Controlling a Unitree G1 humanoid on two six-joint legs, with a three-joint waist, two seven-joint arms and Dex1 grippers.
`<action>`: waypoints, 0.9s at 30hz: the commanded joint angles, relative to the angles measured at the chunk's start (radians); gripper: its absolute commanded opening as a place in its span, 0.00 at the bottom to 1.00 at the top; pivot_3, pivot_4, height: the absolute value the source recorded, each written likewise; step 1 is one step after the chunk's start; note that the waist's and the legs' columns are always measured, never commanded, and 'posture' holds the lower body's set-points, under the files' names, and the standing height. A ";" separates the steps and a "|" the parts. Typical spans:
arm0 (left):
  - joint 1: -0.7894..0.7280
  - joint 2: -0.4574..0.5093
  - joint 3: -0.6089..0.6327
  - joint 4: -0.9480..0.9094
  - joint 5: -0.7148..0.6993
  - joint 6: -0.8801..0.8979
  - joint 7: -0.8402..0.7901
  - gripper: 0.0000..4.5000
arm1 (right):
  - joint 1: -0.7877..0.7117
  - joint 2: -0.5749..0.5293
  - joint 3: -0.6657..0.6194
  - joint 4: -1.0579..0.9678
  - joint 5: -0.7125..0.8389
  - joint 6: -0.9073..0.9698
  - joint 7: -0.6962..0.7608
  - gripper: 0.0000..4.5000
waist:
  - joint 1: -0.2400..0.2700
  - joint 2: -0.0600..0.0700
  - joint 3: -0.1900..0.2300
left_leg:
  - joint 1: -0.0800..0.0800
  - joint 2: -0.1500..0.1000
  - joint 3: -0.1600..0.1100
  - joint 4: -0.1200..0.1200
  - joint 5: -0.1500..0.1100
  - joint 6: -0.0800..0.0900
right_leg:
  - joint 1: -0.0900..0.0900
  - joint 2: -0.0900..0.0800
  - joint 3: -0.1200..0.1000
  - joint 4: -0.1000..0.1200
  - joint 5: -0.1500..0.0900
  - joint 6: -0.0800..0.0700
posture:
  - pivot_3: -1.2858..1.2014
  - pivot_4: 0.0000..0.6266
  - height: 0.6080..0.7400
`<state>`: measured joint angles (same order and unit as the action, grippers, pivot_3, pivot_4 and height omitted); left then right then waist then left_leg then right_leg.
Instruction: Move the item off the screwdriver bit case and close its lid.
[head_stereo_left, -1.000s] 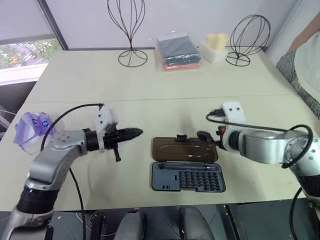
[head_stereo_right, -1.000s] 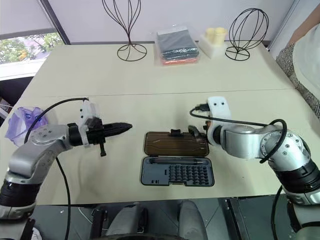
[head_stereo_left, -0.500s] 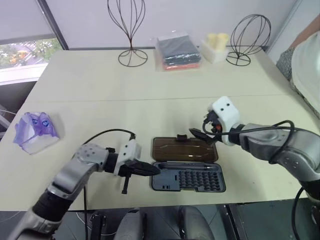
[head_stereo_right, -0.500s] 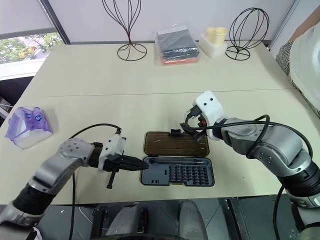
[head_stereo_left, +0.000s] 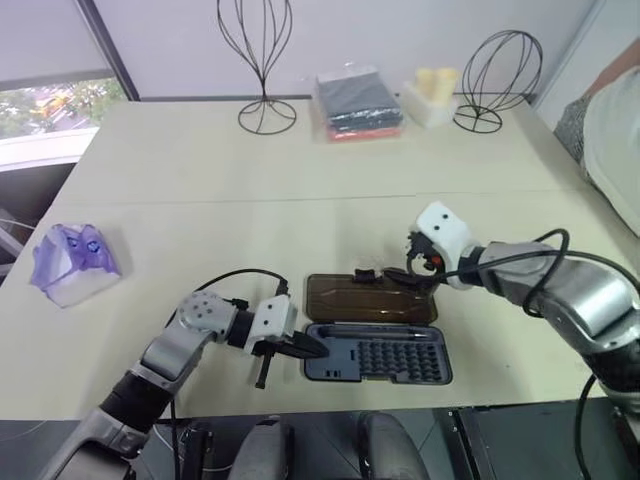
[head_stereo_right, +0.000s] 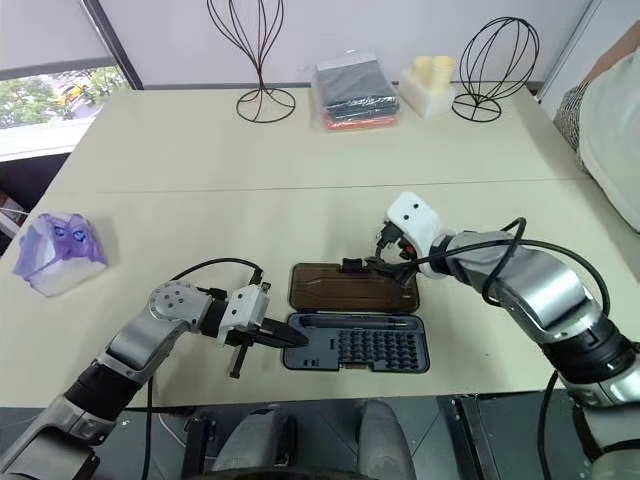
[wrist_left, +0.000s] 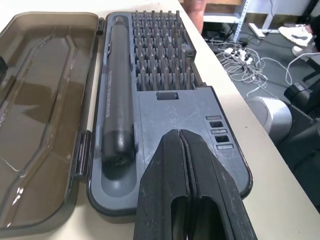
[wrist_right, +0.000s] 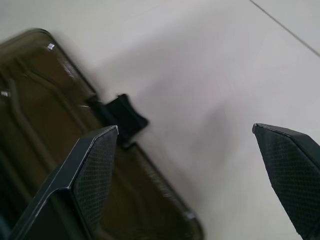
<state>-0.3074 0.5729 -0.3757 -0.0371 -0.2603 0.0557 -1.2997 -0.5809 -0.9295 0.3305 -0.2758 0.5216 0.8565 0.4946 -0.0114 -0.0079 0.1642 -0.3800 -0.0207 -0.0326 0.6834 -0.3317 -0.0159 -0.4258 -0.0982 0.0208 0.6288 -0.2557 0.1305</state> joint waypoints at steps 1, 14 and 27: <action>0.019 0.002 -0.015 0.029 0.046 0.009 0.021 0.00 | -0.036 0.006 0.053 0.089 -0.126 -0.108 0.125 0.99 | 0.001 0.000 0.000 | 0.000 0.000 0.000 0.000 0.000 0.000 | 0.000 0.000 0.000 0.000 0.000 0.000 | 0.52 0.24 1.00; 0.039 0.012 -0.005 0.002 0.051 0.007 0.042 0.00 | -0.057 0.087 0.080 0.292 -0.357 -0.268 0.332 0.99 | -0.001 0.000 0.000 | 0.004 0.000 0.000 0.000 0.000 0.000 | 0.004 0.000 0.000 0.000 0.000 0.000 | 0.52 0.24 1.00; 0.040 0.015 -0.002 -0.002 0.048 0.009 0.054 0.00 | -0.039 0.110 0.091 0.323 -0.441 -0.295 0.473 0.02 | -0.001 -0.002 -0.002 | 0.008 0.000 -0.001 0.000 0.000 0.000 | 0.008 0.001 -0.001 0.001 0.000 0.000 | 0.52 0.24 1.00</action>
<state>-0.2846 0.5774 -0.3676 -0.0534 -0.2438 0.0535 -1.2470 -0.6246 -0.8227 0.4250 0.0109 0.1201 0.5527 0.9806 -0.0129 -0.0098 0.1617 -0.3716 -0.0202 -0.0334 0.6834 -0.3317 -0.0160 -0.4171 -0.0976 0.0200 0.6296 -0.2557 0.1304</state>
